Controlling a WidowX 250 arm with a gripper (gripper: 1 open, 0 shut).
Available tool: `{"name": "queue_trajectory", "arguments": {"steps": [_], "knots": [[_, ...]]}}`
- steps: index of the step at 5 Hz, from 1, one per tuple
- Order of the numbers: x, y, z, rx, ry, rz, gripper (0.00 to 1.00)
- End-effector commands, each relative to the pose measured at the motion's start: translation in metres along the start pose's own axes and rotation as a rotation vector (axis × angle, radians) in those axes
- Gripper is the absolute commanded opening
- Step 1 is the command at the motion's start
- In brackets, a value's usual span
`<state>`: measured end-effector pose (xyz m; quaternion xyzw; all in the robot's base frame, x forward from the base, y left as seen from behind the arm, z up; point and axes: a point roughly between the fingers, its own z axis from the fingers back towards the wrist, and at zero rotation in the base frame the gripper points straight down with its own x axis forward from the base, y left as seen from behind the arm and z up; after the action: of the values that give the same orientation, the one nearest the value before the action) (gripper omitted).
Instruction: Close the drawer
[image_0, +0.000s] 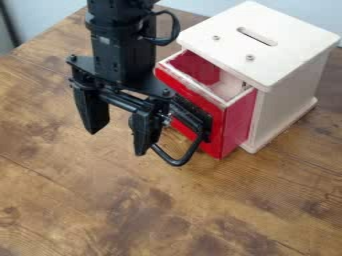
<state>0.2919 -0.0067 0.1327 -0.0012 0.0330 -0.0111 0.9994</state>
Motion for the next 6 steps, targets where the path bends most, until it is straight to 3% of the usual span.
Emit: {"name": "queue_trajectory", "arguments": {"steps": [1,2,3,5,6], "knots": [[0.007,0.012,-0.013,0.007,-0.166,0.022,1.00],[0.029,0.030,-0.036,0.011,-0.249,0.048,1.00],[0.038,0.030,-0.042,0.003,-0.212,-0.029,1.00],[0.048,0.026,-0.045,0.003,-0.227,-0.178,1.00],[0.048,0.023,-0.055,0.008,-0.227,-0.197,1.00]]}}
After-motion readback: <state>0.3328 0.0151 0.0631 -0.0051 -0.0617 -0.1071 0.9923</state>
